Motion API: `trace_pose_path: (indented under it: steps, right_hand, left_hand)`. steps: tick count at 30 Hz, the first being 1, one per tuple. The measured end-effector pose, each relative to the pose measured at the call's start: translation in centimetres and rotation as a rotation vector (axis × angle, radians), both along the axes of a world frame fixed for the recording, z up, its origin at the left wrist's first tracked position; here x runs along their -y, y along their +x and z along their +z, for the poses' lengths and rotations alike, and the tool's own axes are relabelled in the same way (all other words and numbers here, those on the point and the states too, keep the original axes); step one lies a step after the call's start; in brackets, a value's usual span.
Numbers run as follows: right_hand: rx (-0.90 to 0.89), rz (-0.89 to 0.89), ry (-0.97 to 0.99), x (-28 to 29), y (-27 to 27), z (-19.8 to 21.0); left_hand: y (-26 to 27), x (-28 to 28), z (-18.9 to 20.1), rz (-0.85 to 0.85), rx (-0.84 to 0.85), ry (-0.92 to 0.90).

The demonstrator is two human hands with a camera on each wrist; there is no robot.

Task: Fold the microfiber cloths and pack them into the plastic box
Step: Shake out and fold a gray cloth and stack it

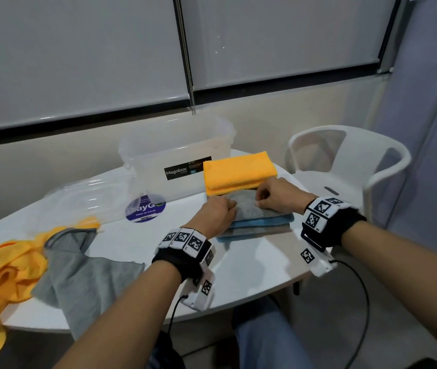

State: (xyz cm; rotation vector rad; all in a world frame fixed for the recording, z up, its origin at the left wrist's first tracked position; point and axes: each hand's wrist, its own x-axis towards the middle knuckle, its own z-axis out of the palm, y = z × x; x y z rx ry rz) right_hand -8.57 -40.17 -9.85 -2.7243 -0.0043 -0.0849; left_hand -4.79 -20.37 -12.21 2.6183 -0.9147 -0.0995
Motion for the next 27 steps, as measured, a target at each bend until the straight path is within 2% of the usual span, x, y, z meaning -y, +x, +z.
trace_pose_path:
  steps: [7, 9, 12, 16, 20, 23, 27]
  right_hand:
    - [-0.020, -0.021, 0.037, 0.3, 0.9, -1.4]
    - [-0.034, -0.016, 0.043, 0.1, 0.8, -1.2]
    - [-0.069, 0.000, 0.008, -0.1, 0.6, 0.5]
    - [-0.016, 0.011, -0.064, -1.0, 0.5, 3.5]
    - [0.086, 0.084, -0.048, -4.4, 0.5, 5.9]
    - [0.043, 0.195, 0.001, -8.3, 0.6, 6.8]
    - [-0.068, 0.354, 0.113, -14.3, 1.0, 5.8]
  left_hand:
    - [0.5, -0.4, -0.8, -0.021, -0.091, 0.003]
    - [0.2, -0.6, -0.8, -0.044, -0.093, 0.055]
    - [-0.1, -1.0, 0.2, -0.108, -0.083, 0.110]
    - [-0.7, -2.7, 3.2, -0.125, -0.045, -0.007]
    - [-1.0, -5.9, 5.9, -0.058, 0.036, -0.155]
    - [-1.3, -9.0, 7.5, 0.030, 0.024, -0.195]
    - [-1.3, -15.5, 8.5, 0.195, -0.031, -0.208]
